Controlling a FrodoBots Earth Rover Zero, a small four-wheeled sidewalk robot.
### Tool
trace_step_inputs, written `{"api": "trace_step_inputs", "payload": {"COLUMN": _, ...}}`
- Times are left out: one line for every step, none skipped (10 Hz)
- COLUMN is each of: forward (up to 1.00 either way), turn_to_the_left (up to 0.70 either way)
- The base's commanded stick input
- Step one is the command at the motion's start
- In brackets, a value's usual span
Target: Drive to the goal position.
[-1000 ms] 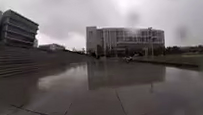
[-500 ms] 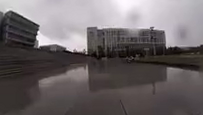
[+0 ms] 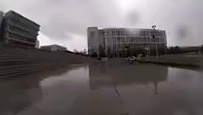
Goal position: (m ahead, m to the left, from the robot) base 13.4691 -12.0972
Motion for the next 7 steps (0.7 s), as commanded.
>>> {"api": "trace_step_inputs", "payload": {"forward": 0.7, "turn_to_the_left": 0.0}}
{"api": "trace_step_inputs", "payload": {"forward": 0.7, "turn_to_the_left": 0.0}}
{"api": "trace_step_inputs", "payload": {"forward": 0.7, "turn_to_the_left": 0.0}}
{"api": "trace_step_inputs", "payload": {"forward": 0.7, "turn_to_the_left": 0.0}}
{"api": "trace_step_inputs", "payload": {"forward": 0.7, "turn_to_the_left": 0.0}}
{"api": "trace_step_inputs", "payload": {"forward": 0.7, "turn_to_the_left": 0.0}}
{"api": "trace_step_inputs", "payload": {"forward": 0.7, "turn_to_the_left": 0.0}}
